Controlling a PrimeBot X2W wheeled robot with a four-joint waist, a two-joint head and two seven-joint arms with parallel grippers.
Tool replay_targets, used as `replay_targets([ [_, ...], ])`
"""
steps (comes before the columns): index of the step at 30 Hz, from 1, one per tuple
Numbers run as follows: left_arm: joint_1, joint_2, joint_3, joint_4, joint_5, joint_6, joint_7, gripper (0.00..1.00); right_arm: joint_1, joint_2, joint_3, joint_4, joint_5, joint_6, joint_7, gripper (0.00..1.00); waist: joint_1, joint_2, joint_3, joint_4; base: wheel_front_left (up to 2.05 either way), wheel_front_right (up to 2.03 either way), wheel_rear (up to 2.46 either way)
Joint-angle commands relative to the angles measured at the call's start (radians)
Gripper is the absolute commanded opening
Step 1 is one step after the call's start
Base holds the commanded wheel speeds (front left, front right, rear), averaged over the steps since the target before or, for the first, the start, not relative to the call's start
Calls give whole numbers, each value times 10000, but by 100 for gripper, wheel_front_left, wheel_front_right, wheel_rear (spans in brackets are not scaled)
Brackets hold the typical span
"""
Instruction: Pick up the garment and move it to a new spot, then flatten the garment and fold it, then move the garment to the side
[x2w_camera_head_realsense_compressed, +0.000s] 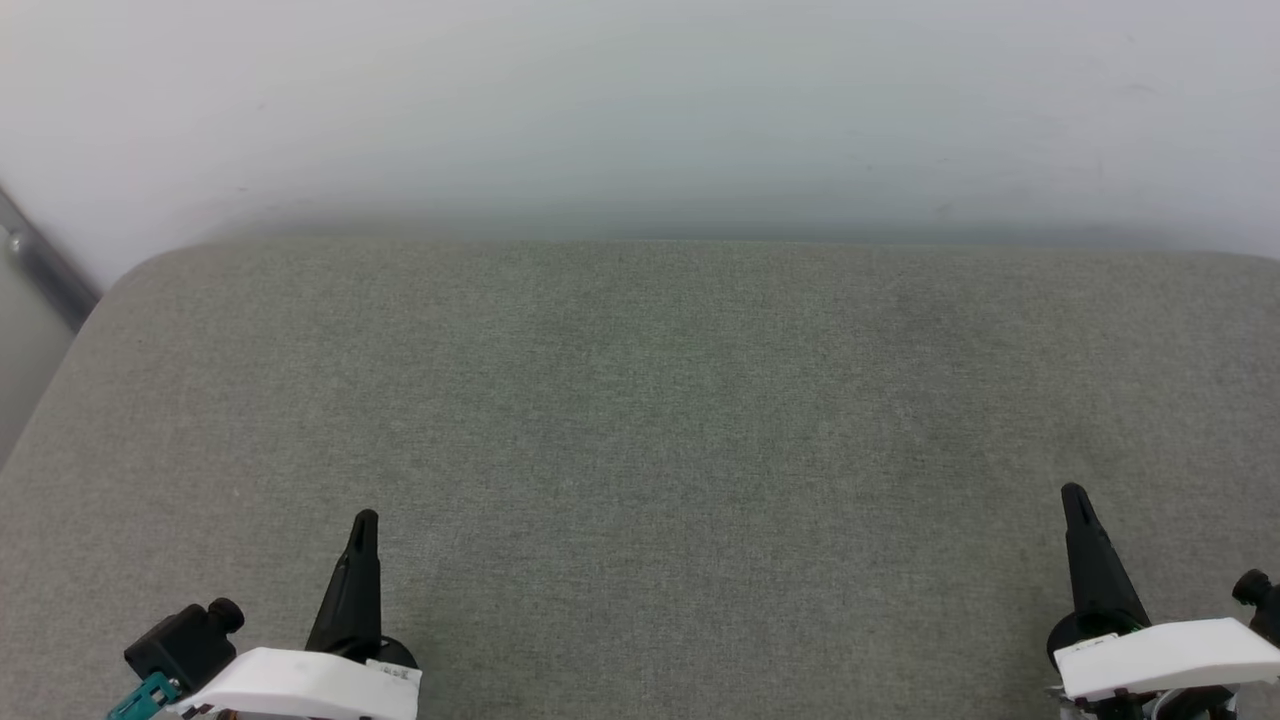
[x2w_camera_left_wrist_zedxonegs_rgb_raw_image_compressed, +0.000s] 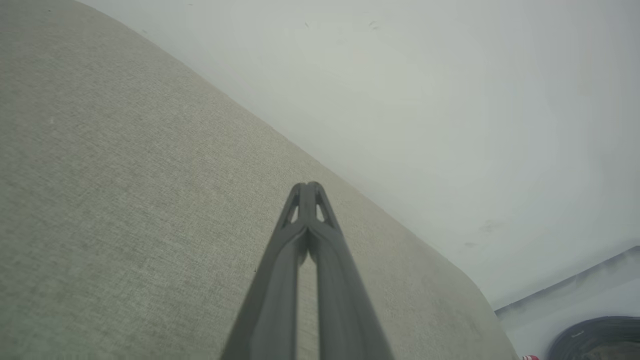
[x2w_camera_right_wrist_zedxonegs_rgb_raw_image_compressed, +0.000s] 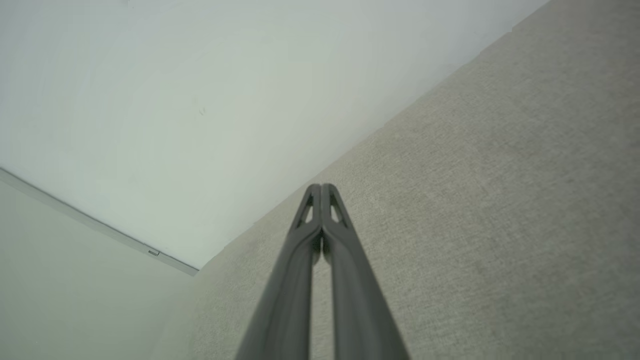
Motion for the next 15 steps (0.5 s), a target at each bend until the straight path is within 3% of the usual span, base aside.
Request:
replay_targets([
  [1,-259,52,75,-36,-383,-16,72,0,-304,-95,-42,-42,372,-1,60,0,0,0,-5,-10,0,0,0],
  [15,-522,82,196,251,-2221,-19,489,0,-536,-94,-124,242,2078,-1,439,0,0,0,-51,-97,0,0,0],
])
